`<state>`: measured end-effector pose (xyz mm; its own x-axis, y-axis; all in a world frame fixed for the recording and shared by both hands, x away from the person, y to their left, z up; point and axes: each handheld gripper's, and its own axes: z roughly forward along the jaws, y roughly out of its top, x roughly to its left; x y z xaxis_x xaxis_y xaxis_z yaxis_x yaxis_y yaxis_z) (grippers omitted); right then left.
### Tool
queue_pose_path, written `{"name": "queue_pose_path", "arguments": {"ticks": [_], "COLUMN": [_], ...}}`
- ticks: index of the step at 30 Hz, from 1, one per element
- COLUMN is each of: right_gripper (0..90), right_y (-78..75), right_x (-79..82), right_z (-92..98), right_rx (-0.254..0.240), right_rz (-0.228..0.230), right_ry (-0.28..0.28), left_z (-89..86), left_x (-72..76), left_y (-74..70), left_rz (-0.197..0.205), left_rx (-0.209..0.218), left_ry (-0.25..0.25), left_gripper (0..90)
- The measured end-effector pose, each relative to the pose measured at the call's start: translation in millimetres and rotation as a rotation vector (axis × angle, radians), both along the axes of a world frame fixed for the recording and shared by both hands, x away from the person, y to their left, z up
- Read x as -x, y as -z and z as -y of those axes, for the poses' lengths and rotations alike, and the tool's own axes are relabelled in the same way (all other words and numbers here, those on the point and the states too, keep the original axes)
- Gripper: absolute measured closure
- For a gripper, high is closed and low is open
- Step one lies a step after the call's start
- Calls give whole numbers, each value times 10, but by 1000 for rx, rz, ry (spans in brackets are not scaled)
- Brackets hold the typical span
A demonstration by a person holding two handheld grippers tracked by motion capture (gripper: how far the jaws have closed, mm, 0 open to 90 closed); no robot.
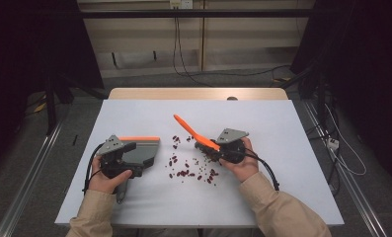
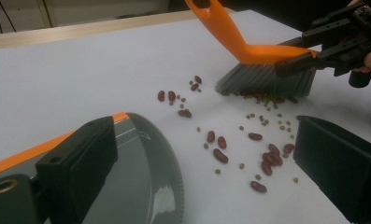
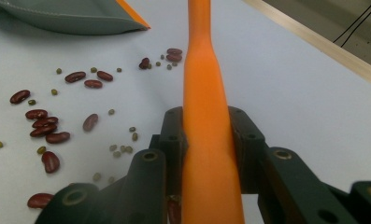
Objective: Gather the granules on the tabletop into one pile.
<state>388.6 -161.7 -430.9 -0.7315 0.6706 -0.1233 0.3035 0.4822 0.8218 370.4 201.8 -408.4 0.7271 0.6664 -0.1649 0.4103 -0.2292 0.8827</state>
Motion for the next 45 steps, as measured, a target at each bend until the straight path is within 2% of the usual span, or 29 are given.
{"name": "queue_pose_path", "arguments": {"ticks": [4,7,9,17,25,34,45], "right_gripper": [710,710,710,710,710,710,710], "right_y": [3,-5,-11,-124,-99,-47,35], "right_x": [28,19,16,-70,-292,-640,-952], "right_z": [-23,-15,-10,85,78,14,-78], "right_rx": [2,-26,-24,-100,-125,-164,-184], "right_rz": [8,-9,-7,6,1,-3,-5], "right_ry": [-11,-14,-13,3,16,17,-24], "left_z": [5,10,8,7,-24,-79,-83], "left_x": [2,3,3,4,5,21,18], "left_y": [-1,-2,-4,-4,-14,-41,-30], "left_rz": [2,4,5,4,-1,-4,-21], "left_rx": [-4,-5,-6,-4,8,27,28], "left_ry": [1,5,4,5,-2,-16,-29], "left_gripper": [63,63,63,63,63,63,63]}}
